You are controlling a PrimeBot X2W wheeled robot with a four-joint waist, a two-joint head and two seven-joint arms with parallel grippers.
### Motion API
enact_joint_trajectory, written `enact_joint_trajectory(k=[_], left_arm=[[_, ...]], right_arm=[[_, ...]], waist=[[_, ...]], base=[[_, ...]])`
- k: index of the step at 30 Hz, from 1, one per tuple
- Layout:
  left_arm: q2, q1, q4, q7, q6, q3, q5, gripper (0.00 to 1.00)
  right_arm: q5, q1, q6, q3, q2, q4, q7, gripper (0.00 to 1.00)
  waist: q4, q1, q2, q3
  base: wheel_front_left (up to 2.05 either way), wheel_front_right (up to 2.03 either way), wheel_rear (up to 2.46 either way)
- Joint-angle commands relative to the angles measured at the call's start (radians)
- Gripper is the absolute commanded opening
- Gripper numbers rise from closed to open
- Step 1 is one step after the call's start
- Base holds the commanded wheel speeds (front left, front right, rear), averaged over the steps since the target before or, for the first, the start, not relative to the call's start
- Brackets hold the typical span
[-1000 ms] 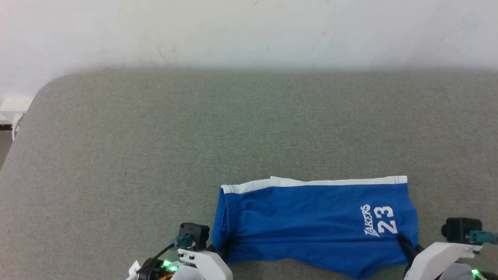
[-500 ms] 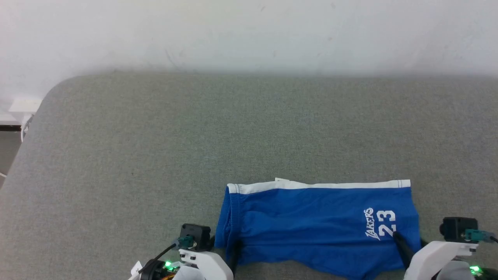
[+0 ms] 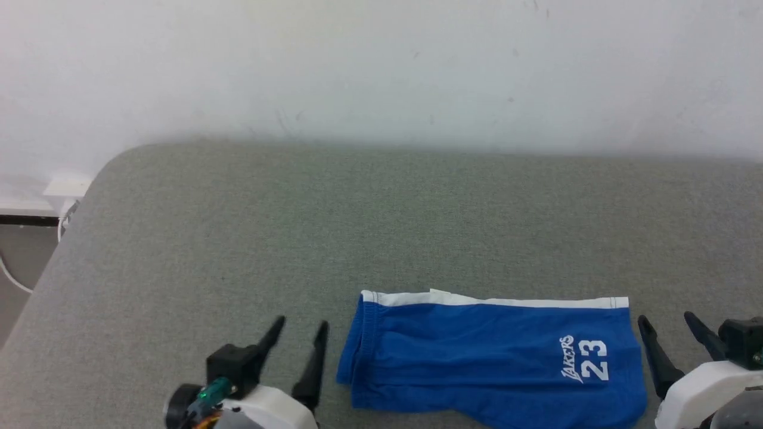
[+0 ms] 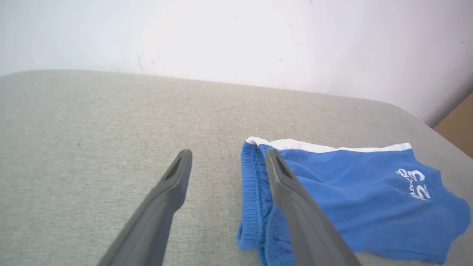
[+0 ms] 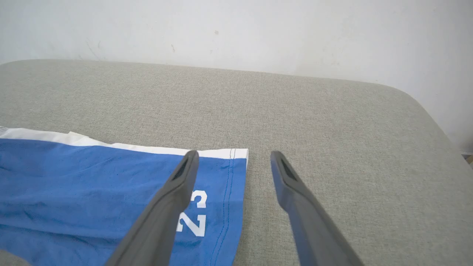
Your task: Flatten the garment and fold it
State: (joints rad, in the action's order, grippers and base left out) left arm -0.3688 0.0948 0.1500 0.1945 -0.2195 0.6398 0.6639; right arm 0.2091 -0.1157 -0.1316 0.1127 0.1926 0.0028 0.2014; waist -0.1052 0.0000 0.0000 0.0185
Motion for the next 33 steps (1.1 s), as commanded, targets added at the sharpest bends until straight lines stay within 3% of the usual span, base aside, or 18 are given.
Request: enact_joint_trajectory(k=[1,5,14,25,33], left_arm=[[-0.021,-0.007,-0.013,0.041,-0.021,-0.02,-0.053,1.0],[-0.004,-0.01,-0.064,0.066,-0.057,-0.089,-0.174,1.0],[0.089,-0.143,-0.226,0.067,-0.052,-0.285,-0.46,1.0],[0.183,-0.206,-0.232,0.067,0.104,-0.415,-0.547,1.0],[0.227,-0.189,-0.218,0.067,0.162,-0.455,-0.587,1.0]], right_arm=[[-0.02,-0.016,0.001,-0.006,0.011,-0.019,-0.009,1.0],[-0.039,-0.024,0.001,0.0,0.027,-0.034,0.0,1.0],[-0.005,-0.012,0.001,0.011,0.043,0.038,0.078,1.0],[0.109,0.066,0.001,0.027,0.032,0.233,0.163,1.0],[0.227,0.121,0.001,-0.057,0.049,0.322,0.237,1.0]], waist=[[-0.007,0.0,0.0,0.0],[-0.019,0.0,0.0,-0.008],[-0.042,0.0,0.0,-0.03],[-0.078,0.0,0.0,-0.066],[-0.104,0.0,0.0,-0.1]], base=[[0.0,0.0,0.0],[0.0,0.0,0.0],[0.0,0.0,0.0],[0.0,0.0,0.0],[0.0,0.0,0.0]])
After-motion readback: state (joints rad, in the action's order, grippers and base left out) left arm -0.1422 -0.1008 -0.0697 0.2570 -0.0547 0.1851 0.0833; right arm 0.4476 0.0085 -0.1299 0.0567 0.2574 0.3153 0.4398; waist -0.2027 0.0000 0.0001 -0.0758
